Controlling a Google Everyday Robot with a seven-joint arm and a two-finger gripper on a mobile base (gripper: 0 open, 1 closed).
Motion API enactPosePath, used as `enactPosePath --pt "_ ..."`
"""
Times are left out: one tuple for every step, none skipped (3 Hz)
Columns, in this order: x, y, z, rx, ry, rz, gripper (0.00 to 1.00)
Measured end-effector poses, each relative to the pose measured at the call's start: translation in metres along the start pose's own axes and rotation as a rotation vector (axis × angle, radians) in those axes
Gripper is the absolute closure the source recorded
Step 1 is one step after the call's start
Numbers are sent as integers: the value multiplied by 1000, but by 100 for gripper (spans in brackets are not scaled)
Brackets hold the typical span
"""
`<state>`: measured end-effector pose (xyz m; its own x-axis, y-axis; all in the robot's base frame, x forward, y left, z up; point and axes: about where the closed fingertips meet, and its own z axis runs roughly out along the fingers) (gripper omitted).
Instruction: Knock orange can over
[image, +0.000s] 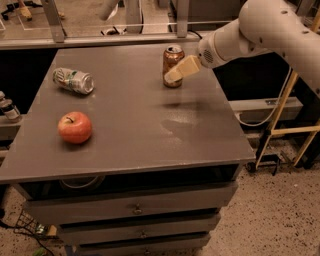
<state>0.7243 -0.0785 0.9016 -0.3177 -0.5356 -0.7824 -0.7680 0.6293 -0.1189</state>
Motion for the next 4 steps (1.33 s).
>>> enactPosePath --pt "-4 1 9 -8 -15 9 0" --pt "-7 1 17 -17 -44 24 0" --pt "-13 5 29 -29 -117 48 0" --pt "-19 10 40 -47 -178 56 0"
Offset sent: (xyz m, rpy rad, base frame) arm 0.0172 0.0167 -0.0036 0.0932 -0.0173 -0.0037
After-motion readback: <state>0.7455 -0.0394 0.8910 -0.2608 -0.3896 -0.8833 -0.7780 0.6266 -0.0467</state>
